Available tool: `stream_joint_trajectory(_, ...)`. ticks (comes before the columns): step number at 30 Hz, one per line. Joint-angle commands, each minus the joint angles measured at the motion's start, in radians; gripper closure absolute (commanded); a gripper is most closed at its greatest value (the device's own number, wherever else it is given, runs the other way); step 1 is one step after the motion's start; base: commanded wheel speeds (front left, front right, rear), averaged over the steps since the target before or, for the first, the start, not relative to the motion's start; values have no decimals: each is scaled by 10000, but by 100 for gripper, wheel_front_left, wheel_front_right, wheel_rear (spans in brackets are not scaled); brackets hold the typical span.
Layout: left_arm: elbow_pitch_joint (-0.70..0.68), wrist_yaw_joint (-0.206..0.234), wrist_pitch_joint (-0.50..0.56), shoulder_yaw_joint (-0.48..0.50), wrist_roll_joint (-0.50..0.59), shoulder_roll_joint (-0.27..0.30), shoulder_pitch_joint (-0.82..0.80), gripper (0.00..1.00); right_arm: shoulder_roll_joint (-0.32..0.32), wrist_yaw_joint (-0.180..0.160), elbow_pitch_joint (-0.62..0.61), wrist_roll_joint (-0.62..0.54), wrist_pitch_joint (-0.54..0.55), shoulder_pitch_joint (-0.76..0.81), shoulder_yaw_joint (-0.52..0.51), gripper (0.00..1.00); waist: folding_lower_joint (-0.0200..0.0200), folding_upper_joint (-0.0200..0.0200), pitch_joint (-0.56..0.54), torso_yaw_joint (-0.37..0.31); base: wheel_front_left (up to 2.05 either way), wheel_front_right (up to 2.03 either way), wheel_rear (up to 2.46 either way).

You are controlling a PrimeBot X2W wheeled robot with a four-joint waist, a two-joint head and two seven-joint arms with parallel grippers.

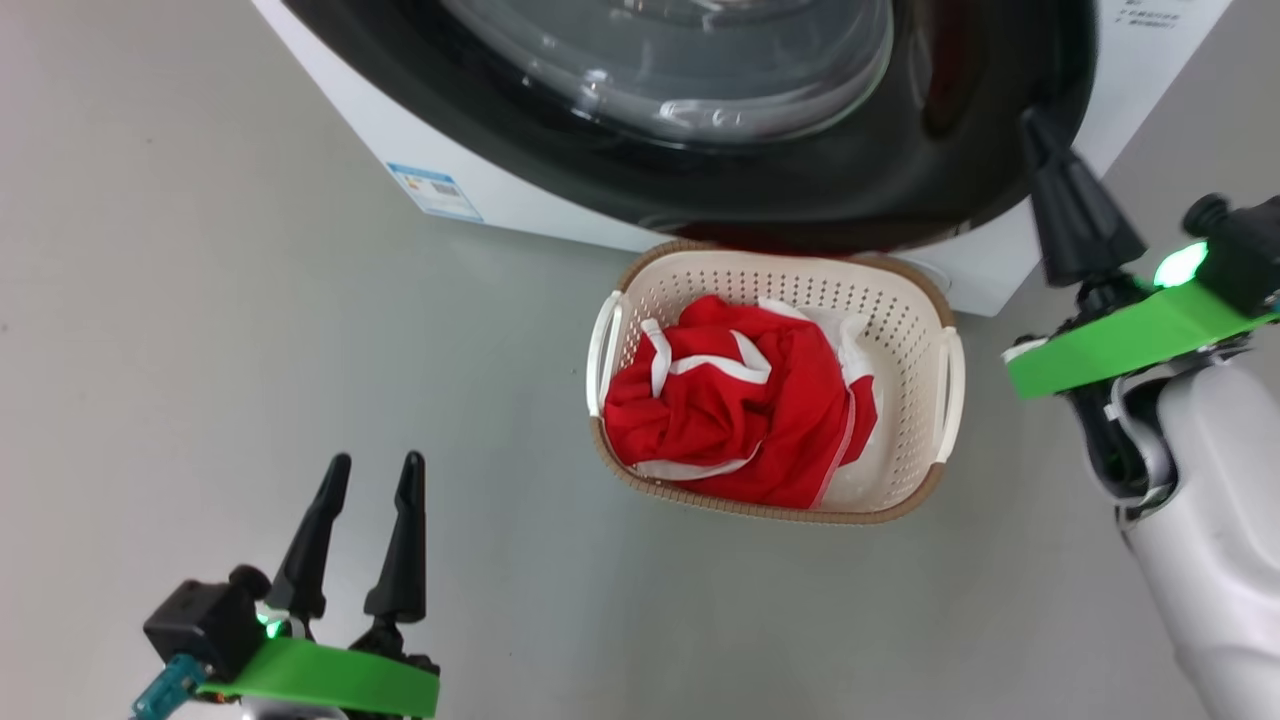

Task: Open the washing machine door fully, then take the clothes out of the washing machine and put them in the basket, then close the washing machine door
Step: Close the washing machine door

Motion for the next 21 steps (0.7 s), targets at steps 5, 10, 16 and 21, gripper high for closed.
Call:
stream_joint_trajectory(5,-287,4,-49,215,-111,112,-430,0,-57,21,-406,17,-65,-640,-382,100,0,0,483,124,0,0,0)
stream_joint_trajectory(10,-310,4,-49,90,-156,112,-627,0,-65,21,-493,-3,-65,-1053,-688,100,0,0,755,189,0,0,0)
stream_joint_trajectory(16,-312,4,-49,37,-176,112,-763,0,-76,21,-526,-47,-65,-1296,-997,100,0,0,893,255,0,0,0)
stream_joint_trajectory(21,-264,4,-49,58,-160,112,-795,0,-88,21,-525,-119,-65,-1200,-784,100,0,0,853,255,0,0,0)
